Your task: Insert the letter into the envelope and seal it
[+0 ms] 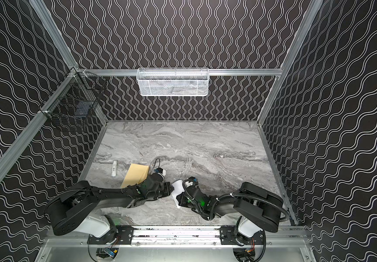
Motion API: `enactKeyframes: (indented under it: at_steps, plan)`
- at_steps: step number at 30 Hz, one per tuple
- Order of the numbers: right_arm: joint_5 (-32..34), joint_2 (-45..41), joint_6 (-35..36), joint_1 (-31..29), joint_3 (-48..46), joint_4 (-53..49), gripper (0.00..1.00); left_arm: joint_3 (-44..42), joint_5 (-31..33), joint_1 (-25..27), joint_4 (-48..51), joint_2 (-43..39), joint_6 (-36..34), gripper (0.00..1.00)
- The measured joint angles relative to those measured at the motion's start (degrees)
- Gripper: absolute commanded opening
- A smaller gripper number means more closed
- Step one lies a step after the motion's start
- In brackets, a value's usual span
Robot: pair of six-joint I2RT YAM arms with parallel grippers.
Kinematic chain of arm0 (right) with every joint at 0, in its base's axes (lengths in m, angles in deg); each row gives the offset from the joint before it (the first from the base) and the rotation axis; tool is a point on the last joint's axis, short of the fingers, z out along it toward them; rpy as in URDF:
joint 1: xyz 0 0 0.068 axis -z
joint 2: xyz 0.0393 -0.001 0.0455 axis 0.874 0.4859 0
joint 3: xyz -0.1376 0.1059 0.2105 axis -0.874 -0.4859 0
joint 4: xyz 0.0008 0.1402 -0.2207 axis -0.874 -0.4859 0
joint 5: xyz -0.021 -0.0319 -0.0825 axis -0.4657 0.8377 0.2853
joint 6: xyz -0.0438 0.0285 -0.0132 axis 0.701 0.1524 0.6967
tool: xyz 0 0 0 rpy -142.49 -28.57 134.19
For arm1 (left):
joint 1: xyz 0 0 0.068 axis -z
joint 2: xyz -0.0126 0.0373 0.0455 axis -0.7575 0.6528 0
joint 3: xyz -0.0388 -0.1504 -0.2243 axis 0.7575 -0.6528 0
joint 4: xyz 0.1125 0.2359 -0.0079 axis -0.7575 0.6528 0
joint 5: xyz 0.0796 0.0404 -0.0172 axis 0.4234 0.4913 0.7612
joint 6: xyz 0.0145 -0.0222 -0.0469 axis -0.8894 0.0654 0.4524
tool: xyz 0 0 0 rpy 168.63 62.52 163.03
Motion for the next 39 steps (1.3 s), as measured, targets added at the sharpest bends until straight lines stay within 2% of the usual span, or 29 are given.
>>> enactKeyframes:
  at_steps: [6, 19, 22, 26, 34, 39]
  plan:
    - [0.0, 0.8, -0.2, 0.0, -0.1, 1.3, 0.14, -0.7, 0.0, 0.1, -4.1, 1.2, 0.5, 0.08]
    - [-0.3, 1.3, -0.3, -0.2, -0.1, 2.5, 0.16, -0.7, -1.9, 0.7, -14.2, 9.2, 3.0, 0.0]
    - [-0.3, 0.8, -0.4, -0.2, -0.3, 2.5, 0.29, -1.5, -1.9, 0.9, -16.2, 9.9, 3.3, 0.0]
    - [-0.9, -2.0, -0.4, -0.2, -0.6, 0.5, 0.4, -3.0, -1.8, 1.1, -18.6, 10.1, 3.3, 0.0]
    - [1.0, -15.1, 0.7, -0.2, -0.1, -9.4, 0.56, -4.2, -1.4, 1.3, -20.3, 10.2, 3.0, 0.0]
    - [4.5, -24.4, 1.5, 0.4, 0.0, -17.7, 0.59, -4.2, -1.5, 1.4, -22.1, 11.4, 2.9, 0.0]
